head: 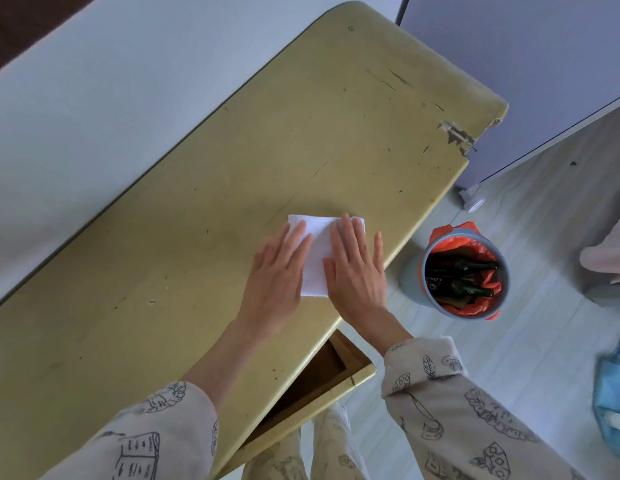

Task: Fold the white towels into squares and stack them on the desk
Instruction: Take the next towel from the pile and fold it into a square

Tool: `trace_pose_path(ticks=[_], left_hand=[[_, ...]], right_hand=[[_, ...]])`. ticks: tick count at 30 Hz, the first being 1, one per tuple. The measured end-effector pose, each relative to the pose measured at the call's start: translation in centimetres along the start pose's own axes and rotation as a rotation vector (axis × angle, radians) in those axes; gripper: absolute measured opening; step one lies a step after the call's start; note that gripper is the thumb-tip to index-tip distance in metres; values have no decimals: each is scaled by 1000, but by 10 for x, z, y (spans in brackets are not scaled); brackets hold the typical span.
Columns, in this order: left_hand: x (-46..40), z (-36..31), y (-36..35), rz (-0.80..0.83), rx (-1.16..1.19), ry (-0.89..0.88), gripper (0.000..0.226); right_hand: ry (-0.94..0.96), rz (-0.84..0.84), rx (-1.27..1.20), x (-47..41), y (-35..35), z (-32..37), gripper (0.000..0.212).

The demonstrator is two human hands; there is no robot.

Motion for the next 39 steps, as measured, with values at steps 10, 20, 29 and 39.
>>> trace_pose_path(ticks=[10,20,29,39], left_hand=[[-7,22,-29,116,-157,-55,56],[-35,45,-8,83,112,34,64],[-60,42,-8,20,333,224,24],[6,13,-18,56,47,-80,59]], right_hand=[[17,14,65,-2,-12,-13,56],[30,8,59,-3,-10,-11,56],[57,39,64,-4,-10,-13,55],[54,31,55,-4,-9,-13,56]])
Point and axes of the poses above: each hand's wrist, its own x-axis away from the middle knuckle, its own y-axis out of the back of the hand, z = x × y, the point moved 4 cm from there along -x, towards the middle knuckle, and after that the axes turned 12 degrees about -x, right-handed, at the moved point
